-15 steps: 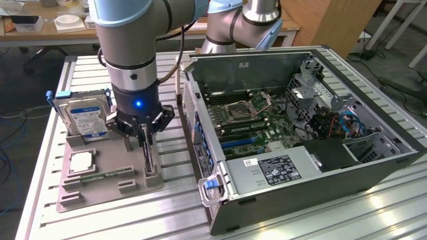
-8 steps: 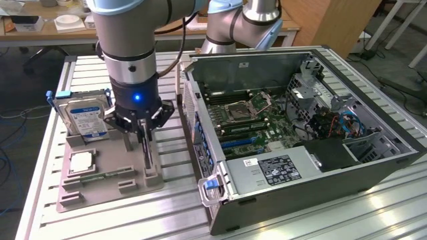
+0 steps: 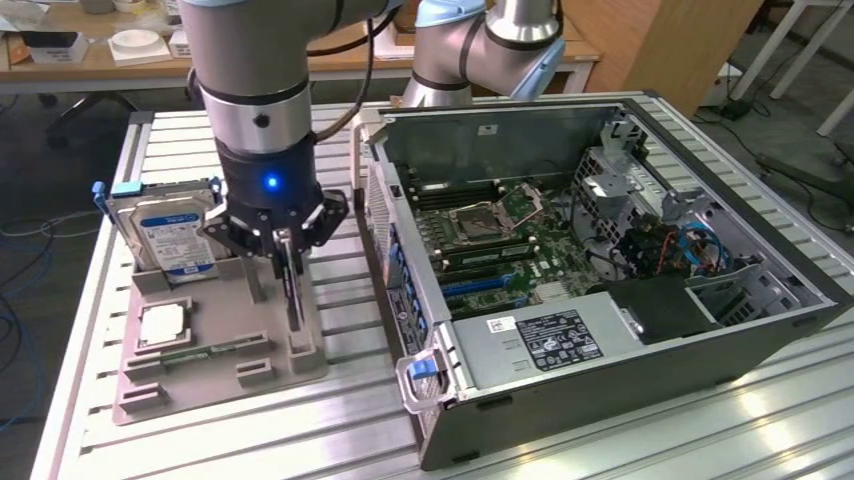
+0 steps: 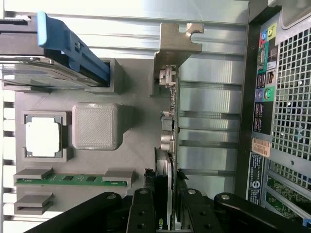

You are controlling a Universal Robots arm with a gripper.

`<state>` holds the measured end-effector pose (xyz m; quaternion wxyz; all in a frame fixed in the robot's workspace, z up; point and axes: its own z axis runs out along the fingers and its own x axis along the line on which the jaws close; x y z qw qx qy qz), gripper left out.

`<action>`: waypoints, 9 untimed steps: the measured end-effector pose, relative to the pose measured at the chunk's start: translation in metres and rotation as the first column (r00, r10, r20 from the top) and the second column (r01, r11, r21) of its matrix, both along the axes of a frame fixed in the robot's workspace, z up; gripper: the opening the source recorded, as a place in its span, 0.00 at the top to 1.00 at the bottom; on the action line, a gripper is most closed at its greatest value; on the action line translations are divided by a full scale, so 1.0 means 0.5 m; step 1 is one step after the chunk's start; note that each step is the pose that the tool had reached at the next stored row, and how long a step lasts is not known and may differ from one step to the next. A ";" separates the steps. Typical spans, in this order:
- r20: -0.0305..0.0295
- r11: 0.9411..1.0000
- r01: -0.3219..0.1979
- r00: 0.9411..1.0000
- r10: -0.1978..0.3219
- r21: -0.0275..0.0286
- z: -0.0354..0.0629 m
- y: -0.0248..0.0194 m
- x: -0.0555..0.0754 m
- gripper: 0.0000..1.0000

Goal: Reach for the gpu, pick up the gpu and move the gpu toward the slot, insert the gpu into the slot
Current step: 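Pick up the gpu and move the gpu toward the slot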

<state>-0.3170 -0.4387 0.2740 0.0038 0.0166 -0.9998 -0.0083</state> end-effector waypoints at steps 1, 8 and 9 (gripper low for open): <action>0.000 1.000 0.000 1.000 0.000 0.000 0.003 0.0000 0.000 0.74; 0.000 1.000 0.000 1.000 0.000 0.000 0.022 0.0000 0.000 0.74; 0.000 1.000 0.000 1.000 0.000 0.000 0.025 0.0000 0.000 0.74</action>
